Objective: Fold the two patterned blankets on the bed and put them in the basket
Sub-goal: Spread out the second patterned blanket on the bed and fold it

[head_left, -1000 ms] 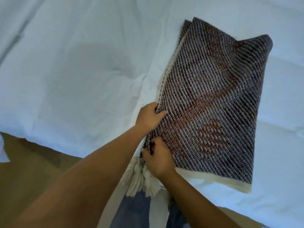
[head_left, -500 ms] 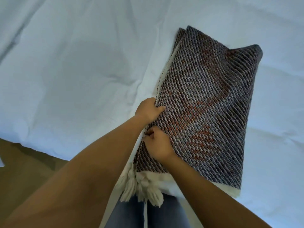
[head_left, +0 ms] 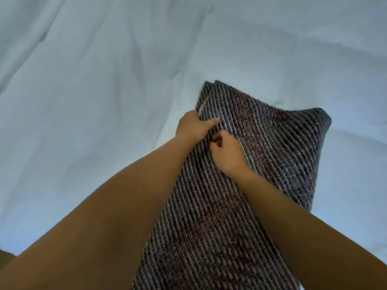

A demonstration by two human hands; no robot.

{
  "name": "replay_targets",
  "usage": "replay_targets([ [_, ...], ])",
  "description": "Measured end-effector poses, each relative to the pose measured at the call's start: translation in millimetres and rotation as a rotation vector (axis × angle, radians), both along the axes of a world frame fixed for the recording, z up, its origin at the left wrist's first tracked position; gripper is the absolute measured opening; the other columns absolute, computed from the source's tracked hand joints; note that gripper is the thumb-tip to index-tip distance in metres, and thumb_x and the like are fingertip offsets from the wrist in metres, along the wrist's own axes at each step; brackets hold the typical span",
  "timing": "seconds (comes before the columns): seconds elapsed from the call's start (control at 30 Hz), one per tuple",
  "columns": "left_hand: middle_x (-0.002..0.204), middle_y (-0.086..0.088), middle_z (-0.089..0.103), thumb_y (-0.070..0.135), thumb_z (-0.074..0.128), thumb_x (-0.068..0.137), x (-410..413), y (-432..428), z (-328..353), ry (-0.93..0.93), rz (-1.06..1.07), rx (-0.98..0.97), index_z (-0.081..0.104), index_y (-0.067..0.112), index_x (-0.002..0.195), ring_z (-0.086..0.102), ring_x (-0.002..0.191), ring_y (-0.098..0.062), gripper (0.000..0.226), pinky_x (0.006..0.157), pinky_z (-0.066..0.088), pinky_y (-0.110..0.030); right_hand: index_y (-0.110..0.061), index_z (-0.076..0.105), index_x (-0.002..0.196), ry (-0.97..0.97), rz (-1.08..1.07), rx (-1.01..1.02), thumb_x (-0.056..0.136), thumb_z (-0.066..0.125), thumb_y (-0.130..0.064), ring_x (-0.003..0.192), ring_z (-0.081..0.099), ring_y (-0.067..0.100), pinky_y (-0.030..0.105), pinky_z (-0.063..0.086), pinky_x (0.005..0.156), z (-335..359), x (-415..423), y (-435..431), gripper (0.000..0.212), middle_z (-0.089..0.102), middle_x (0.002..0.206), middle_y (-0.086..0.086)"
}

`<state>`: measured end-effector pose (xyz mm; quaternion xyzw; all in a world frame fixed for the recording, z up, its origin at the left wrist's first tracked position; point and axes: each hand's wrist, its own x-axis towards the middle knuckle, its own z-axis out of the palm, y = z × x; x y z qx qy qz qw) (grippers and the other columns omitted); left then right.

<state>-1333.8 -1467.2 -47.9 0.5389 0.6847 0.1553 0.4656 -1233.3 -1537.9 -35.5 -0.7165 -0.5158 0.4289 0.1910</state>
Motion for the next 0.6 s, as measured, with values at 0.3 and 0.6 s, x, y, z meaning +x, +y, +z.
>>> replay_targets([
  [0.3,0.114,-0.01,0.06,0.033,0.047,0.092,13,44,-28,0.163,0.079,0.045,0.053,0.008,0.111,0.054,0.094,-0.022,0.032,0.074,0.035,-0.026,-0.008,0.057,0.099,-0.199,-0.103,0.19,0.09,0.049,-0.015,0.085,0.051,0.018,0.028,0.039,0.076,-9,82,50,0.014,0.049,0.106,0.008],
  [0.6,0.14,-0.016,0.036,0.021,0.062,0.074,36,69,-4,0.473,-0.209,0.26,0.021,0.013,0.141,0.039,0.126,-0.035,0.079,0.099,0.034,-0.044,-0.005,0.055,0.118,-0.683,0.108,0.297,0.086,0.057,-0.034,0.107,0.047,0.036,0.038,0.029,0.093,-19,180,28,0.043,0.055,0.115,0.021],
])
